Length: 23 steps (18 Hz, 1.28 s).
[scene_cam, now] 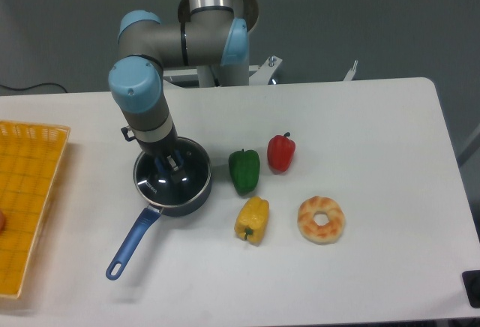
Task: Open the lid
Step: 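Lift the glass lid by its knob off the saucepan rim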
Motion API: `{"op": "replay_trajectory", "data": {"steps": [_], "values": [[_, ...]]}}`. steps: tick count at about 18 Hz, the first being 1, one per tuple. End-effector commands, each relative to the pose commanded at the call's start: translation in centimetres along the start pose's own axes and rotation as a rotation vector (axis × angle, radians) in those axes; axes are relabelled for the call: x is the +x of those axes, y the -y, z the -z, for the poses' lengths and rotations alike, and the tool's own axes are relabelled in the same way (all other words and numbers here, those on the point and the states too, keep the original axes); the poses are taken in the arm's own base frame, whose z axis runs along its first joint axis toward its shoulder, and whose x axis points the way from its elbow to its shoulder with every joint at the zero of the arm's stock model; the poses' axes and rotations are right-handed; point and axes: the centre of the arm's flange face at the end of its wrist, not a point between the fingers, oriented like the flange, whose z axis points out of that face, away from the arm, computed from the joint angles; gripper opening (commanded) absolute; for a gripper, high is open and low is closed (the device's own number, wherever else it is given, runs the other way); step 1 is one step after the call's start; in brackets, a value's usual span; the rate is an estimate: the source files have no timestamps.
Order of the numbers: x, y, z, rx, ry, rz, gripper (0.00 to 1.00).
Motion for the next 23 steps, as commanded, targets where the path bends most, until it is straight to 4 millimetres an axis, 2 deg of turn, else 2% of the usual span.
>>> {"op": "replay_trajectory", "data": {"steps": [5, 15, 23], "values": [[0.0, -0.1, 0.1, -0.001, 0.001, 0.002, 0.63], [-0.2, -0.3, 0.4, -0.001, 0.005, 0.008, 0.63], [-1.3, -0.4, 2.5, -0.020, 0.067, 0.019, 0.62]]}}
